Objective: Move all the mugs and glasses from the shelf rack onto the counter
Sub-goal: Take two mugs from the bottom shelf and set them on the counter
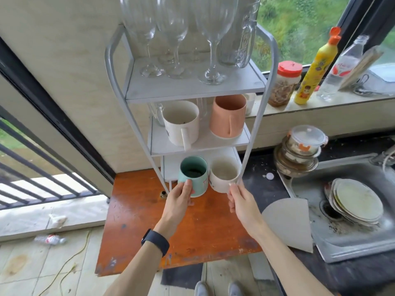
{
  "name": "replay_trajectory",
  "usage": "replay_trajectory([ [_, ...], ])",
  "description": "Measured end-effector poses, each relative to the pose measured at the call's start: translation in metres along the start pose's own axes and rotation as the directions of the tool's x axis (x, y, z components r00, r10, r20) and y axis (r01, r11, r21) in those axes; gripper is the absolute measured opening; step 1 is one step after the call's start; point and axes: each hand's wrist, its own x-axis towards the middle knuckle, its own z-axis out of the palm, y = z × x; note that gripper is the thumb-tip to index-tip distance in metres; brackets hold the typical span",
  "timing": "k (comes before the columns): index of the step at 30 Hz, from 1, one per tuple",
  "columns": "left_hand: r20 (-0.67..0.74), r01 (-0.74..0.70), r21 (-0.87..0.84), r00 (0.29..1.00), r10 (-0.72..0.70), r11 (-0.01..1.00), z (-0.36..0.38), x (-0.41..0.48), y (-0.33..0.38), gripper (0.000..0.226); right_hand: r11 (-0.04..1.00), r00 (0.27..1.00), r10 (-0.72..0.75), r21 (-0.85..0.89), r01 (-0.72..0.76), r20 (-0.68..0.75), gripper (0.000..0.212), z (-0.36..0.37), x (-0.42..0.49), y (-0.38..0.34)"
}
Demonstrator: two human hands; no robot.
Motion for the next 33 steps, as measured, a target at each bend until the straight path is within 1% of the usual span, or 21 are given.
replay_trajectory([
  [3,0.053,0.001,0.018,0.999,-0.002,1.0,0.013,-0.02,-0.004,0.038,1.0,0.999,0.008,-0.002,-0.008,-0.053,0.039,-0.021,-0.035,0.018],
  [6,0.165,-0.02,0.063,0.986,0.009,0.998,0.044,-0.038,-0.005,0.037,0.999,0.99,0.005,0.033,-0.001,-0.141,0.041,-0.048,-0.07,0.04],
  [9,0.302,-0.029,0.103,0.953,-0.003,0.994,0.09,-0.056,-0.01,0.037,0.997,0.955,0.009,0.071,0.013,-0.296,0.046,-0.082,-0.106,0.062],
  [11,0.4,-0.03,0.133,0.916,-0.026,0.991,0.129,-0.067,-0.01,0.033,0.994,0.904,0.03,0.104,0.016,-0.426,0.045,-0.11,-0.132,0.074],
  [13,0.494,-0.038,0.15,0.869,-0.042,0.988,0.175,-0.082,-0.008,0.03,0.99,0.83,0.072,0.139,0.007,-0.553,0.043,-0.14,-0.162,0.087],
  [16,0.629,-0.097,0.171,0.776,-0.033,0.981,0.25,-0.116,-0.006,0.035,0.983,0.677,0.115,0.18,0.027,-0.727,0.039,-0.185,-0.214,0.11],
  [19,0.742,-0.133,0.143,0.67,-0.017,0.981,0.327,-0.166,0.0,0.035,0.989,0.525,0.131,0.148,-0.01,-0.841,0.04,-0.233,-0.278,0.129],
  [22,0.839,-0.18,0.122,0.544,-0.004,0.976,0.4,-0.235,0.002,0.035,0.987,0.401,0.148,0.158,-0.007,-0.904,0.04,-0.285,-0.353,0.149],
  [24,0.881,-0.193,0.114,0.474,-0.009,0.975,0.436,-0.269,0.001,0.037,0.986,0.353,0.15,0.164,0.01,-0.923,0.04,-0.312,-0.391,0.159],
  [26,0.925,-0.211,0.095,0.379,-0.008,0.973,0.483,-0.318,0.0,0.038,0.981,0.279,0.168,0.187,0.045,-0.946,0.039,-0.347,-0.441,0.172],
  [29,0.963,-0.219,0.07,0.27,-0.008,0.973,0.546,-0.386,0.004,0.036,0.981,0.152,0.173,0.184,0.06,-0.973,0.038,-0.393,-0.51,0.182],
  [33,0.989,-0.224,0.001,0.147,0.032,0.975,0.625,-0.465,0.017,0.036,0.983,0.012,0.153,0.153,0.105,-0.988,0.037,-0.449,-0.585,0.189],
])
